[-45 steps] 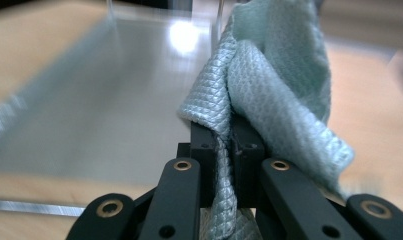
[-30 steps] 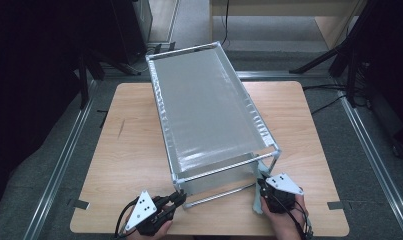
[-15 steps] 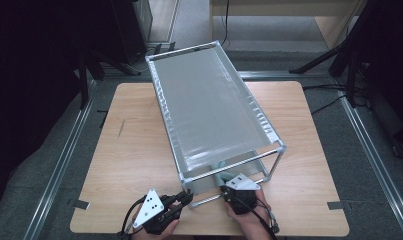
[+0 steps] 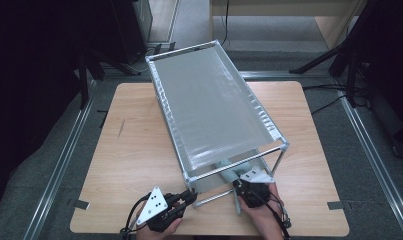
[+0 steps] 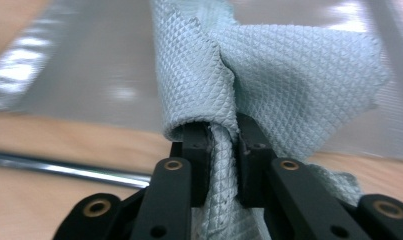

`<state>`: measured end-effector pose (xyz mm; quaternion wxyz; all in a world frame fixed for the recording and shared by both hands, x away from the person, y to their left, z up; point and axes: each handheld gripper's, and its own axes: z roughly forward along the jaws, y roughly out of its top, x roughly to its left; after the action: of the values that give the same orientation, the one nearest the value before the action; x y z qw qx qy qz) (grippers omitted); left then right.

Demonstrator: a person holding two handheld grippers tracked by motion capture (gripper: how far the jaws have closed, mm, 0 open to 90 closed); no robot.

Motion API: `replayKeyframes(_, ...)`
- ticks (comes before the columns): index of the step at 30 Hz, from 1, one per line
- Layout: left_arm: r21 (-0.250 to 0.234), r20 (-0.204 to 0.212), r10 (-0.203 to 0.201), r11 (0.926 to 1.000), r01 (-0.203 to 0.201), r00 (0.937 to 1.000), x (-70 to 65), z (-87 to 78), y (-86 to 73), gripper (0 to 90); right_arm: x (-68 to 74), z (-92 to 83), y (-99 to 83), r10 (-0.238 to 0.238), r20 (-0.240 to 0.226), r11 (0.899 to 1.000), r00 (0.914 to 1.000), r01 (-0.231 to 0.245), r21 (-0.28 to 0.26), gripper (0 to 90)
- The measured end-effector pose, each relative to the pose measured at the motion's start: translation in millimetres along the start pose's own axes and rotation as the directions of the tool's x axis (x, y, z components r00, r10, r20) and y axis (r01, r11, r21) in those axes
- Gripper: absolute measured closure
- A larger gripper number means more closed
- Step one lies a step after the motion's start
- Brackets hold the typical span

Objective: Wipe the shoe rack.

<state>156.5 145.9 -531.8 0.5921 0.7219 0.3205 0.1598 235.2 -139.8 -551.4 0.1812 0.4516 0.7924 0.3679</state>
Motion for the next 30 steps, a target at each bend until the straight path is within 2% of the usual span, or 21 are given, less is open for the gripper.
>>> replayKeyframes(2, 0.001, -0.001, -0.002, 1.0, 0.002, 1.0, -0.4, -0.7, -0.1, 80.6, -15.2, -3.2, -0.4, 0.034, 0.057, 0.999, 0.9978, -0.034, -0.001, 78.9)
replayKeyframes(5, -0.003, 0.008, -0.008, 1.0, 0.008, 0.9999, -0.5, -1.7, -1.0, 80.5, -37.9, -9.1, -3.4, 0.095, 0.171, 0.995, 0.9806, -0.093, -0.022, 78.1)
replayKeyframes(6, -0.003, 0.009, -0.009, 1.0, 0.009, 0.9999, -0.6, -1.7, -1.0, 80.5, -43.3, -10.5, -5.0, 0.121, 0.189, 0.993, 0.9745, -0.116, -0.035, 78.2)
replayKeyframes(7, -0.003, 0.009, -0.011, 0.9999, 0.011, 0.9999, -0.6, -1.6, -1.0, 80.5, -46.2, -11.1, -6.3, 0.144, 0.176, 0.989, 0.9739, -0.138, -0.044, 78.5)
replayKeyframes(9, -0.005, 0.013, -0.016, 0.9999, 0.016, 0.9998, -0.1, -1.5, -1.2, 80.4, -42.8, -10.0, -6.4, 0.125, 0.186, 0.992, 0.9745, -0.12, -0.041, 78.9)
replayKeyframes(12, -0.003, 0.015, -0.022, 0.9997, 0.022, 0.9996, 0.2, -1.3, -0.9, 80.2, -31.3, -6.9, -4.6, 0.119, 0.146, 0.993, 0.9821, -0.116, -0.031, 79.3)
replayKeyframes(14, -0.002, 0.011, -0.02, 0.9998, 0.02, 0.9997, -0.5, -1.0, -0.7, 80.2, -20.8, -4.7, -3.2, 0.099, 0.113, 0.995, 0.9887, -0.097, -0.021, 79.6)
replayKeyframes(15, -0.002, 0.011, -0.02, 0.9998, 0.02, 0.9997, -0.5, -1.0, -0.7, 80.2, -20.8, -4.7, -3.2, 0.099, 0.113, 0.995, 0.9887, -0.097, -0.021, 79.6)
replayKeyframes(18, -0.001, 0.023, -0.024, 0.9997, 0.024, 0.9994, -2.0, 1.2, -0.6, 80.0, 0.0, -0.1, -1.7, 0.07, 0.034, 0.997, 0.997, -0.069, -0.015, 79.7)
replayKeyframes(19, -0.001, 0.017, -0.03, 0.9995, 0.03, 0.9994, -3.6, 2.4, -0.3, 79.9, 14.2, 2.7, -1.2, 0.042, -0.004, 0.999, 0.9991, -0.042, -0.015, 79.8)
replayKeyframes(21, 0.0, 0.014, -0.03, 0.9995, 0.03, 0.9994, -4.4, 3.1, -0.2, 79.9, 31.8, 5.8, -0.6, 0.009, -0.063, 1.0, 0.998, -0.01, -0.011, 79.8)
replayKeyframes(23, -0.002, 0.012, -0.029, 0.9996, 0.029, 0.9995, -4.7, 3.2, -0.4, 79.9, 48.6, 8.6, -0.5, -0.022, -0.128, 1.0, 0.9916, 0.021, -0.008, 79.7)
replayKeyframes(25, -0.002, 0.01, -0.027, 0.9996, 0.027, 0.9996, -4.8, 3.2, -0.6, 80.0, 61.1, 10.5, -0.8, -0.06, -0.147, 0.998, 0.9872, 0.059, -0.014, 79.7)
replayKeyframes(27, -0.003, 0.009, -0.026, 0.9996, 0.026, 0.9996, -4.9, 3.2, -0.7, 80.0, 63.0, 10.7, -0.1, -0.071, -0.14, 0.997, 0.9876, 0.07, -0.012, 79.7)
replayKeyframes(29, -0.003, 0.008, -0.028, 0.9996, 0.028, 0.9996, -5.0, 3.1, -0.8, 80.0, 56.5, 9.5, 0.3, -0.048, -0.149, 0.999, 0.9876, 0.048, -0.003, 79.7)
replayKeyframes(30, -0.002, 0.009, -0.028, 0.9996, 0.028, 0.9996, -4.8, 3.0, -0.8, 80.1, 52.2, 8.6, 0.2, -0.041, -0.137, 0.999, 0.9898, 0.041, 0.0, 79.8)
